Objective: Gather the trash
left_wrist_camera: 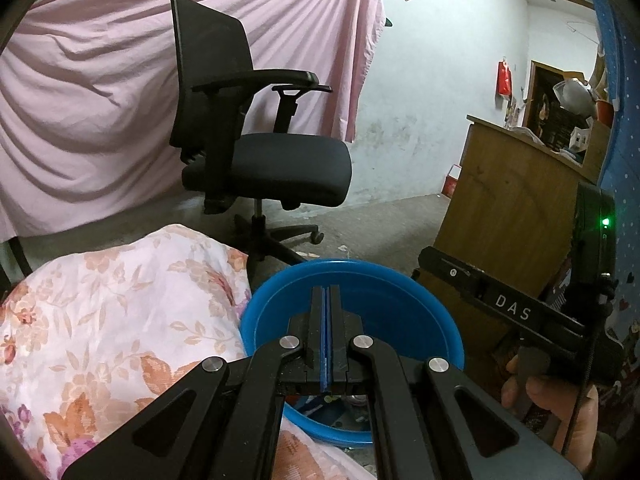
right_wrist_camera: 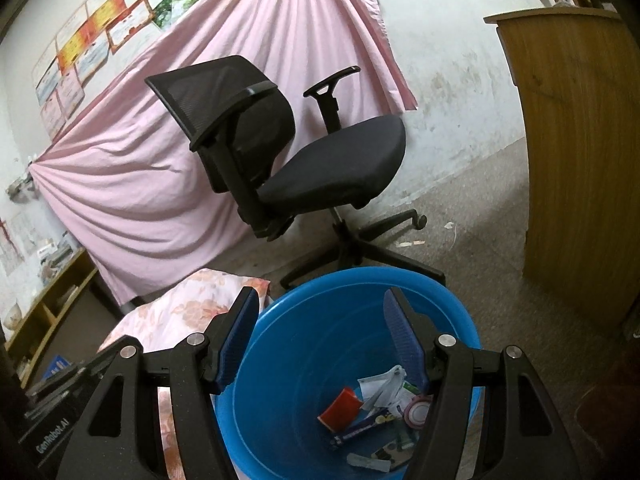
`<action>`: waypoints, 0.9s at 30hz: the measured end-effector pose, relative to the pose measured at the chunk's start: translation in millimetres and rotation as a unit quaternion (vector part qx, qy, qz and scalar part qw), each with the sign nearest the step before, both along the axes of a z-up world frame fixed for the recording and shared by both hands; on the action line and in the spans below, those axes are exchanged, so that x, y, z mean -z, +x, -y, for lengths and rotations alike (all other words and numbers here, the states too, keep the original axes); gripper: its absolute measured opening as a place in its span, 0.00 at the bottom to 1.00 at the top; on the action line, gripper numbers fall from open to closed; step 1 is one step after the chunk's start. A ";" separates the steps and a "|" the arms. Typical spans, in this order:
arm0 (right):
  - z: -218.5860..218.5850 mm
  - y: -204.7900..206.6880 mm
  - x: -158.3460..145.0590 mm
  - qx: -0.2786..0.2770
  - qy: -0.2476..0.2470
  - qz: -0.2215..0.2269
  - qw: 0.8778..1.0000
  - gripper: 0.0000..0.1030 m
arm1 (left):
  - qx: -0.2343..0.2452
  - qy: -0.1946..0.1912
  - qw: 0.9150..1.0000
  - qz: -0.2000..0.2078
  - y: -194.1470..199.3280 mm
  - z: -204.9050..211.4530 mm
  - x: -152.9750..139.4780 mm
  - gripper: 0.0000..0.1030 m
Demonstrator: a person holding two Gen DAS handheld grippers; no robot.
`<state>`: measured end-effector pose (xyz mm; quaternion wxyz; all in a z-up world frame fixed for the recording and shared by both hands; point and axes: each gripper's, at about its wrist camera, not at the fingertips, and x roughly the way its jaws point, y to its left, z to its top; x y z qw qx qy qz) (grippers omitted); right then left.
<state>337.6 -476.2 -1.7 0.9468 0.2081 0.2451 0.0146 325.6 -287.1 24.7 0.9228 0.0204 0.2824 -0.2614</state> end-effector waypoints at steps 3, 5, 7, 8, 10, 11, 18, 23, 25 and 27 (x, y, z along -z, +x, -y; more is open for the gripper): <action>-3.1 0.6 -2.6 -0.001 -0.013 0.002 1.000 0.62 | -0.004 0.003 1.000 0.004 -2.8 -4.5 -2.7 0.00; -6.8 0.3 -4.9 -0.001 -0.024 0.004 1.000 0.63 | -0.007 0.004 1.000 0.005 -4.4 -7.4 -4.5 0.00; -10.6 -0.8 -7.2 0.000 -0.038 0.008 0.999 0.63 | -0.010 0.008 1.000 0.007 -5.7 -11.4 -6.4 0.00; -12.1 -1.3 -7.9 -0.001 -0.043 0.010 0.999 0.63 | -0.011 0.009 1.000 0.007 -6.3 -13.5 -7.4 0.00; -15.9 -2.5 -9.9 -0.001 -0.055 0.014 0.998 0.64 | -0.015 0.014 1.000 0.010 -8.0 -18.9 -9.6 0.00; -18.0 -3.5 -11.1 -0.001 -0.061 0.017 0.998 0.65 | -0.019 0.017 1.000 0.012 -9.2 -22.0 -10.8 0.00; -33.6 -10.1 -16.9 0.002 -0.086 0.039 0.996 0.82 | -0.045 0.019 0.999 0.014 -17.1 -48.2 -14.9 0.34; -46.2 -16.7 -18.4 0.000 -0.094 0.050 0.994 0.93 | -0.081 -0.006 0.996 0.024 -23.7 -77.7 -21.3 0.52; -50.5 -20.1 -19.0 0.002 -0.092 0.058 0.994 1.00 | -0.093 -0.012 0.995 0.017 -26.0 -90.4 -22.7 0.58; -55.8 -24.1 -20.4 0.006 -0.090 0.067 0.994 1.00 | -0.108 -0.020 0.994 0.017 -30.6 -104.2 -24.4 0.68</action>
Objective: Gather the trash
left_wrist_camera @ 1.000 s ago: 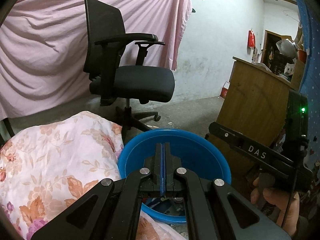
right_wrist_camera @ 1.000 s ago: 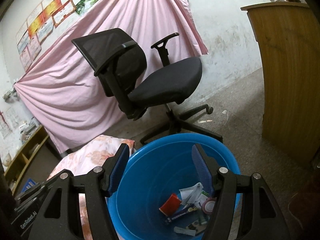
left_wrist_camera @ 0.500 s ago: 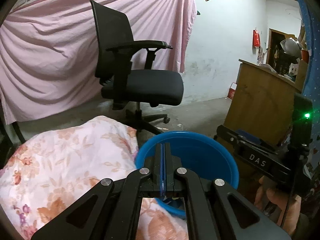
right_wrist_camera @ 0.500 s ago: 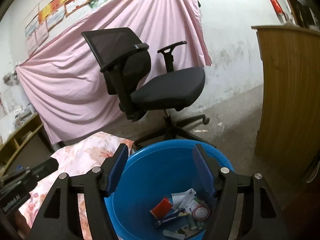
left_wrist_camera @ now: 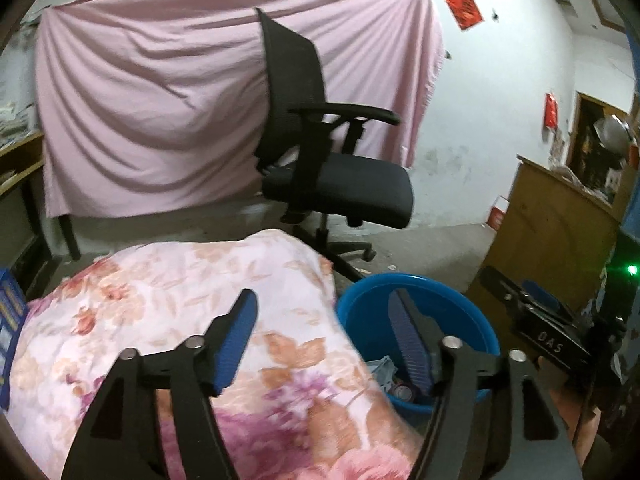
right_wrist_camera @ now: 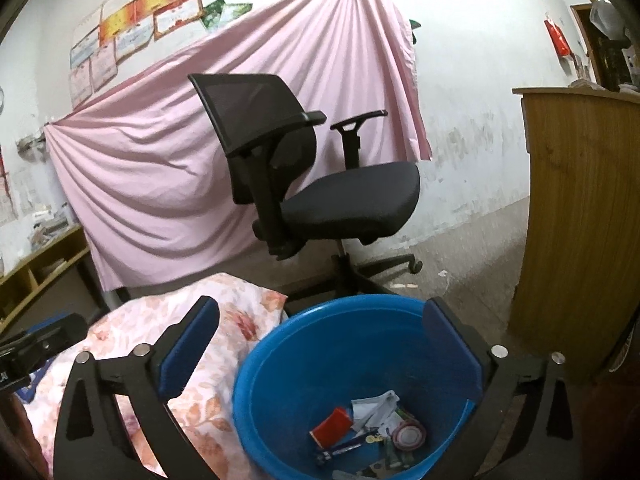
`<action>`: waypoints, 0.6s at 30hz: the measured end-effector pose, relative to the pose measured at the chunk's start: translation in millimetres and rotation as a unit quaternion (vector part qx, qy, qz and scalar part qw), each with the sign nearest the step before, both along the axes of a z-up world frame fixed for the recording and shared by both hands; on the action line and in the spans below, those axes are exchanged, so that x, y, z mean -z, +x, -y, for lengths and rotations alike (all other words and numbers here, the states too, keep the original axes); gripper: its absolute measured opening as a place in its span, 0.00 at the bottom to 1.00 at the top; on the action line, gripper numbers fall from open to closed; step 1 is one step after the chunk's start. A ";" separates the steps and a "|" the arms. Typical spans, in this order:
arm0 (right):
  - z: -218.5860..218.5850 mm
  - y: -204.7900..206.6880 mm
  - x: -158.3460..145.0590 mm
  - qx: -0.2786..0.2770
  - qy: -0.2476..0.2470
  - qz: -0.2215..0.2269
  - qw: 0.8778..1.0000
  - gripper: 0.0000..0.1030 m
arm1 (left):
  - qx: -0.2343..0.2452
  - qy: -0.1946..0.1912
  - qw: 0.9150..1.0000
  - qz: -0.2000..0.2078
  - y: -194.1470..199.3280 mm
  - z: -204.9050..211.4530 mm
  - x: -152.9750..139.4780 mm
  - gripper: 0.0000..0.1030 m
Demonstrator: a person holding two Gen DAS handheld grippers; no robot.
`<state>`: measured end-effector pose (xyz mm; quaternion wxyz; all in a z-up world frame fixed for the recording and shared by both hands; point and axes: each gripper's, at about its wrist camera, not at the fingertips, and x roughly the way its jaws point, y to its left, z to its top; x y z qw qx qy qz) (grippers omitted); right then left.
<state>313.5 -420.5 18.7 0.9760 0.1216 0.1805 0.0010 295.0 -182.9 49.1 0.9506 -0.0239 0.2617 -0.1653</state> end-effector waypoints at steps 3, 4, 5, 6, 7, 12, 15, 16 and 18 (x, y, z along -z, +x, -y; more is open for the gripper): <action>-9.3 -10.0 -3.8 -0.003 -0.002 0.022 1.000 1.00 | -0.024 -0.020 0.999 0.015 -12.5 -20.6 -2.4 0.85; -12.7 -13.6 -4.9 -0.003 -0.003 0.029 1.000 1.00 | -0.032 -0.025 0.999 0.021 -16.7 -26.9 -2.9 0.89; -16.2 -17.8 -6.1 -0.003 -0.004 0.035 0.999 1.00 | -0.038 -0.028 0.999 0.026 -19.8 -30.6 -3.9 0.91; -18.8 -23.2 -6.3 -0.004 -0.005 0.040 0.999 1.00 | -0.045 -0.029 0.998 0.031 -25.4 -35.8 -4.4 0.92; -22.8 -30.8 -6.9 -0.005 -0.005 0.046 0.999 1.00 | -0.051 -0.029 0.998 0.037 -30.7 -42.1 -5.0 0.93; -42.7 -60.3 -10.8 -0.010 -0.019 0.075 0.997 1.00 | -0.076 -0.045 0.995 0.052 -56.6 -67.7 -5.1 0.94; -57.0 -79.9 -10.1 -0.012 -0.035 0.092 0.995 1.00 | -0.083 -0.050 0.993 0.062 -72.2 -78.1 -5.4 0.94; -60.6 -84.2 -10.1 -0.012 -0.038 0.096 0.995 1.00 | -0.084 -0.051 0.993 0.065 -77.0 -80.6 -5.1 0.94; -69.7 -96.2 -9.7 -0.012 -0.050 0.107 0.993 1.00 | -0.086 -0.050 0.992 0.074 -86.8 -85.0 -3.7 0.94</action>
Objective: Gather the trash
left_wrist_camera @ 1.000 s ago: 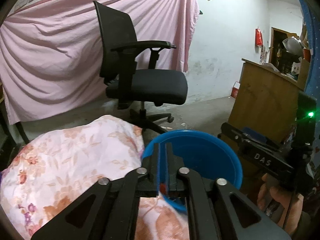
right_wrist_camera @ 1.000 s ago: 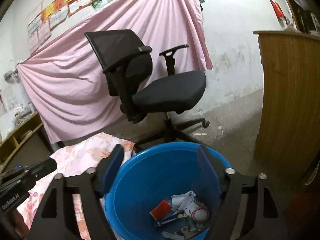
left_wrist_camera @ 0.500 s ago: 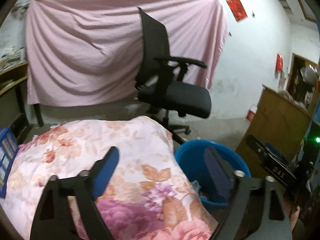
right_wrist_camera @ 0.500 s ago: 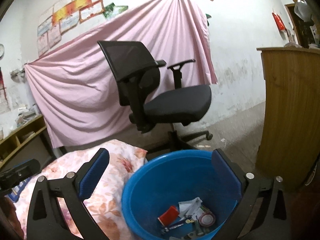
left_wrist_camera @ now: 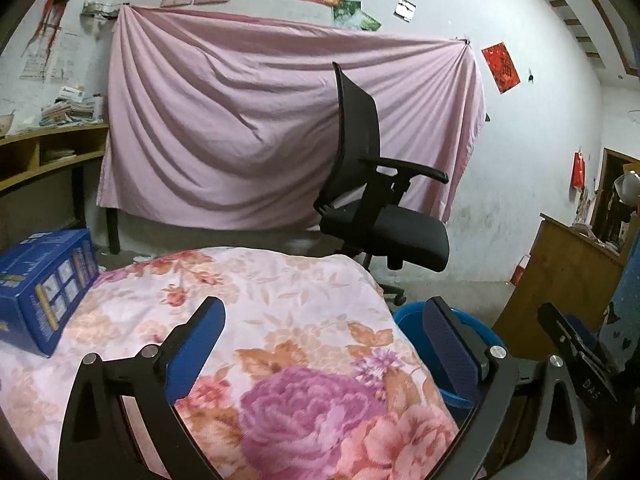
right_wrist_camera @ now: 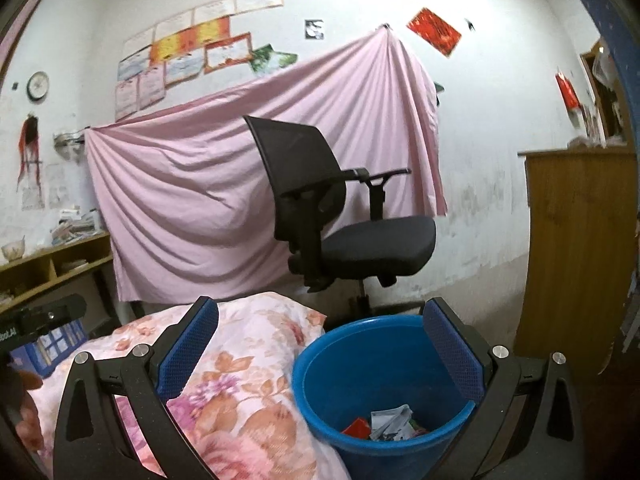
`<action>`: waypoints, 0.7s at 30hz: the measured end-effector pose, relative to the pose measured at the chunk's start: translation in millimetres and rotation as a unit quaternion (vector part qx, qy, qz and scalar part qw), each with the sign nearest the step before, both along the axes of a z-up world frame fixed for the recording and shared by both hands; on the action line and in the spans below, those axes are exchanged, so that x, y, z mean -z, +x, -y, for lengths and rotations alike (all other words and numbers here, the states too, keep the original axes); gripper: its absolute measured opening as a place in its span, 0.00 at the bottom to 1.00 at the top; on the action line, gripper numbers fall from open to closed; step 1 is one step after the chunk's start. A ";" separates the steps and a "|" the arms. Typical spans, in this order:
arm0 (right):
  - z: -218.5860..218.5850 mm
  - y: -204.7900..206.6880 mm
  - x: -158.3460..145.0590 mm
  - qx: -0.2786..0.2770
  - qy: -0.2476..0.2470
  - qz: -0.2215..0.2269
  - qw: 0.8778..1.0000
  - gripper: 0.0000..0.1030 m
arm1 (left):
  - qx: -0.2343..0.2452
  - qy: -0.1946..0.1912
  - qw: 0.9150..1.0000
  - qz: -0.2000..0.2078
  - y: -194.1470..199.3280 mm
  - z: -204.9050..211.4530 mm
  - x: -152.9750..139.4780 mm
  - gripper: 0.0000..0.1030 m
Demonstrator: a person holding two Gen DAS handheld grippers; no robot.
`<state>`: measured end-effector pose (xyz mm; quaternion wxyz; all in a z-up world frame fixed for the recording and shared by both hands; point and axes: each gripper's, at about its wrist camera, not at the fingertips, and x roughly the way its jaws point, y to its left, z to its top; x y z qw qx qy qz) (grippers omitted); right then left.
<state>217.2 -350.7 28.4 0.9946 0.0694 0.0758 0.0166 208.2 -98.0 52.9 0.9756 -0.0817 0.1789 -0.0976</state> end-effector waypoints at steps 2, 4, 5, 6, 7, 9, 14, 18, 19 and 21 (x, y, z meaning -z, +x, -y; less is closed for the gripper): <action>-7.2 -10.9 1.6 0.001 -0.007 0.006 1.000 1.00 | -0.003 0.000 1.000 0.007 -10.5 -3.5 1.9 0.94; -14.7 -22.0 4.2 -0.001 -0.014 0.011 1.000 1.00 | -0.006 0.000 1.000 0.015 -23.6 -8.9 6.1 0.94; -17.9 -26.2 5.2 -0.002 -0.017 0.012 1.000 1.00 | -0.008 0.001 1.000 0.018 -28.8 -10.8 8.1 0.94; -22.3 -31.6 6.4 -0.003 -0.022 0.015 1.000 1.00 | -0.011 0.002 1.000 0.021 -36.1 -13.9 11.1 0.94; -25.0 -36.1 6.8 -0.005 -0.025 0.018 1.000 1.00 | -0.013 0.003 1.000 0.024 -41.5 -16.4 13.0 0.95; -31.7 -44.8 7.7 -0.007 -0.032 0.024 0.999 1.00 | -0.016 0.007 0.999 0.027 -51.3 -22.3 16.4 0.95; -50.1 -65.1 10.3 -0.017 -0.050 0.031 0.998 1.00 | -0.027 0.019 0.999 0.040 -76.8 -33.7 23.1 0.95; -60.2 -79.6 12.4 -0.019 -0.054 0.036 0.998 1.00 | -0.035 0.020 0.998 0.051 -92.1 -41.7 25.8 0.95; -62.7 -85.3 13.5 -0.019 -0.055 0.037 0.998 1.00 | -0.037 0.020 0.998 0.053 -95.3 -43.2 25.9 0.95; -67.1 -92.9 14.8 -0.018 -0.057 0.040 0.997 1.00 | -0.039 0.022 0.997 0.059 -101.9 -46.4 27.6 0.95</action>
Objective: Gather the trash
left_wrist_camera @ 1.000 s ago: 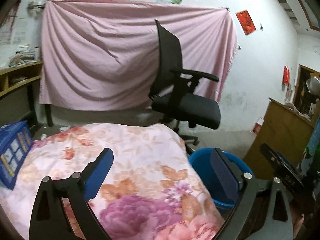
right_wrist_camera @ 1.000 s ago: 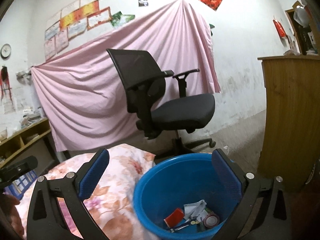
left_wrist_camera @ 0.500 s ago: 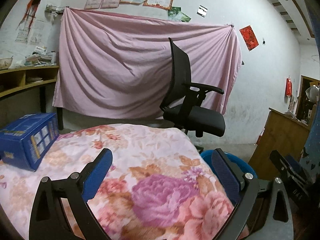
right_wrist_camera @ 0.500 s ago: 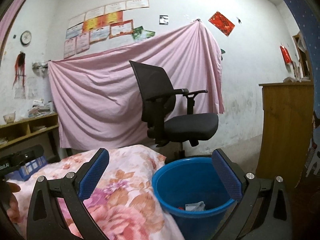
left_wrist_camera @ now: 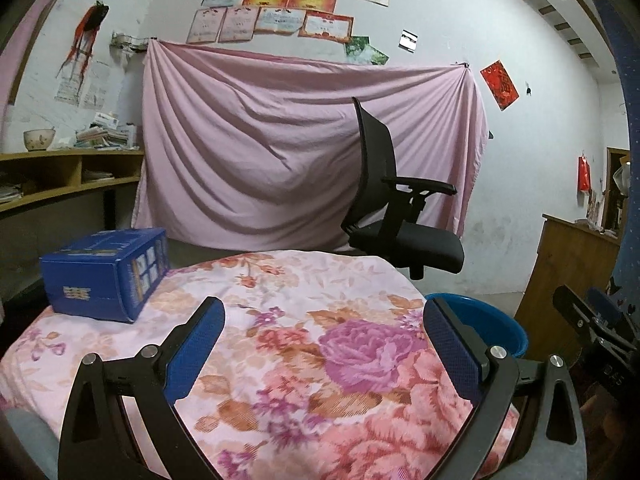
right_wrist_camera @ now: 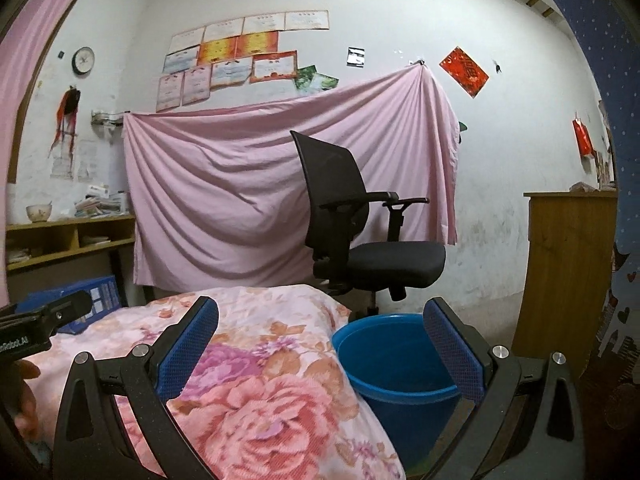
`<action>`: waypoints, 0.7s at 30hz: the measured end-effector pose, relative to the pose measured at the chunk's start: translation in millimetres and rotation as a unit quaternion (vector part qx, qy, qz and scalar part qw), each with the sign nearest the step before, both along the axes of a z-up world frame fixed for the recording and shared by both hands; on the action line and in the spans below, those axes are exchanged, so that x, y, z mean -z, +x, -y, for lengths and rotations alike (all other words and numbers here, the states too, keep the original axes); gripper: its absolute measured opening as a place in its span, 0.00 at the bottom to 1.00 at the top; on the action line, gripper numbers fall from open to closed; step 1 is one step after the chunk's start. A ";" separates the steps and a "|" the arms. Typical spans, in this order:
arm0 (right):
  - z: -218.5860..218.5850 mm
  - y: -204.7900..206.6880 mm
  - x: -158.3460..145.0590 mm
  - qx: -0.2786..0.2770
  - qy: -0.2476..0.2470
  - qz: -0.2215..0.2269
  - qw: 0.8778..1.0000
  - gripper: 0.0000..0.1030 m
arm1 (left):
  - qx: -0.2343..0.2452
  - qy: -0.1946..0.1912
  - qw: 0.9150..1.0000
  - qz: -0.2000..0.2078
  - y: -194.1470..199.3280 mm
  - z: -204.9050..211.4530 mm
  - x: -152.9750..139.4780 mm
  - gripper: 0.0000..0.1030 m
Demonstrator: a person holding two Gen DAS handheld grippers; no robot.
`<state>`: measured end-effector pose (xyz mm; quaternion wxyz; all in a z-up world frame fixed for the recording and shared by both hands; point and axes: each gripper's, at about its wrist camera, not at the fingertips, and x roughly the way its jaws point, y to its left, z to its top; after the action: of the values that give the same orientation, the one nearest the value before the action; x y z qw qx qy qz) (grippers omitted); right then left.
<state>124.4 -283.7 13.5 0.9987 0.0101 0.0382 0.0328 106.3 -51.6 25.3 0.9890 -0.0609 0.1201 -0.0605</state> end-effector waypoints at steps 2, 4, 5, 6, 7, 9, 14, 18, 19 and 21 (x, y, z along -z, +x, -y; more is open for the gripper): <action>-3.7 -8.8 1.5 0.001 -0.002 0.002 1.000 1.00 | -0.001 0.004 1.000 0.004 -8.2 -1.0 2.3 0.95; -6.0 -15.7 4.1 0.000 -0.002 -0.001 1.000 1.00 | -0.001 0.013 1.000 0.007 -16.5 -3.0 5.4 0.95; -7.2 -18.9 5.6 -0.001 -0.002 -0.005 1.000 1.00 | -0.002 0.017 1.000 0.008 -19.3 -4.8 6.2 0.95; -8.4 -22.0 7.3 -0.001 -0.001 -0.009 1.000 1.00 | -0.004 0.020 1.000 0.010 -24.0 -6.3 8.2 0.95; -9.1 -25.7 8.5 -0.001 0.000 -0.012 1.000 1.00 | -0.005 0.020 1.000 0.010 -27.0 -7.3 9.7 0.95; -11.1 -33.0 10.2 0.002 0.000 -0.016 1.000 1.00 | -0.004 0.020 1.000 0.010 -34.5 -10.0 12.6 0.95; -14.8 -51.6 10.0 0.009 0.001 -0.011 1.000 1.00 | -0.003 0.016 1.000 0.008 -49.8 -17.1 17.3 0.95; -20.5 -64.8 12.8 0.009 0.002 -0.013 1.000 1.00 | -0.009 0.021 1.000 0.004 -61.7 -22.7 22.4 0.95; -23.0 -69.2 13.0 0.008 0.001 -0.010 1.000 1.00 | -0.010 0.021 1.000 0.001 -64.1 -23.6 23.9 0.95; -28.0 -75.3 12.3 0.006 -0.003 -0.004 1.000 1.00 | -0.012 0.021 1.000 -0.002 -68.2 -25.5 26.0 0.95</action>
<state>49.0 -255.7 1.2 0.9987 0.0078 0.0427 0.0263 38.1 -26.1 -0.7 0.9905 -0.0415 0.1228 -0.0458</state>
